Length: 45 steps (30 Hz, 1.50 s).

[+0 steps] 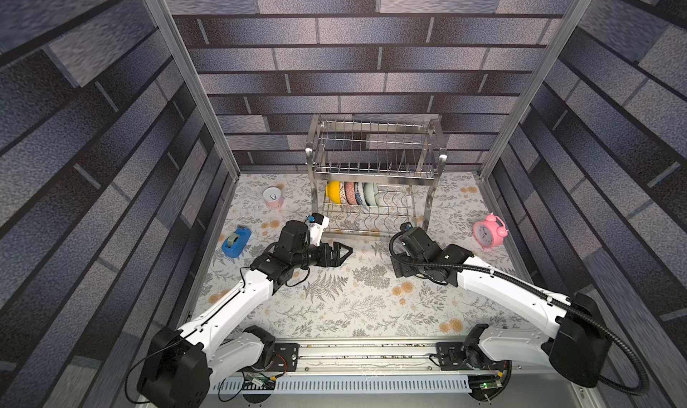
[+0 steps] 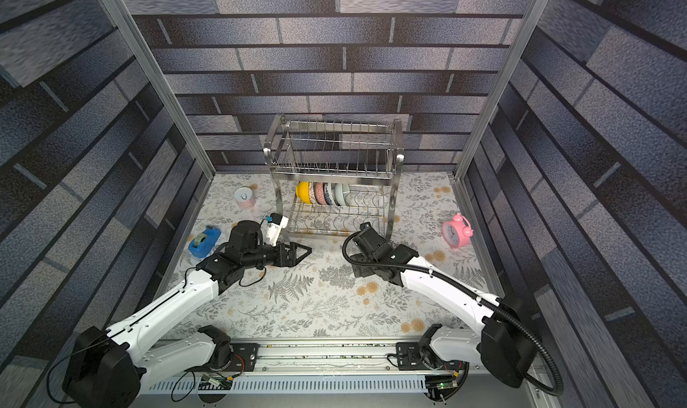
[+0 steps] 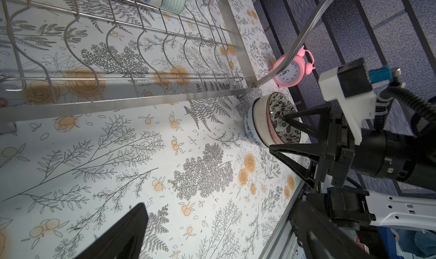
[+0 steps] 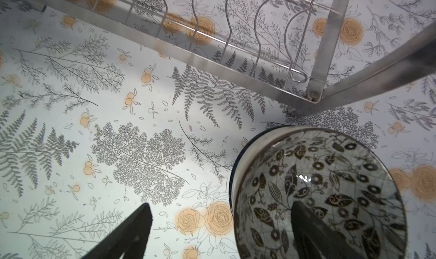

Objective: Load bowls into a dish rack
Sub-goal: Pick up the bowl from the stack of bowls.

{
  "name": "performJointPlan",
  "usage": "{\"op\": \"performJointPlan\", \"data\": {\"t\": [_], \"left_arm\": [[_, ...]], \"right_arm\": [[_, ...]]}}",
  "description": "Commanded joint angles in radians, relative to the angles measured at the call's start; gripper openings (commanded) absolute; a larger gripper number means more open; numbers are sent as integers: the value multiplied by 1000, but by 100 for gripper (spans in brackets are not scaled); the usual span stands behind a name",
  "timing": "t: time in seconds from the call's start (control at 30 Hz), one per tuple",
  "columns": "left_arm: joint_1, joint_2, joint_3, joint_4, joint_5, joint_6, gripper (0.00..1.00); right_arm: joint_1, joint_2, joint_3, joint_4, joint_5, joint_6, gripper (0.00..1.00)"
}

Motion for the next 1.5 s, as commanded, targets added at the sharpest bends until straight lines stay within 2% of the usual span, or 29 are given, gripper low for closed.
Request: {"op": "performJointPlan", "data": {"t": [0.0, 0.33, 0.67, 1.23, 1.47], "left_arm": [[-7, 13, -2, 28, 2, -1, 100], [-16, 35, -6, 42, -1, -8, 100], [-19, 37, -4, 40, -9, -8, 100], [-22, 30, -7, 34, -12, -8, 100], [-23, 33, -5, 33, -13, -7, 100]], "right_arm": [[11, -21, 28, -103, 21, 34, 86], [11, -14, 8, -147, 27, 50, 62], [10, -2, -7, -157, 36, 51, 46], [9, 25, -24, -146, 55, 52, 32], [9, 19, -35, -135, 53, 53, 24]]}}
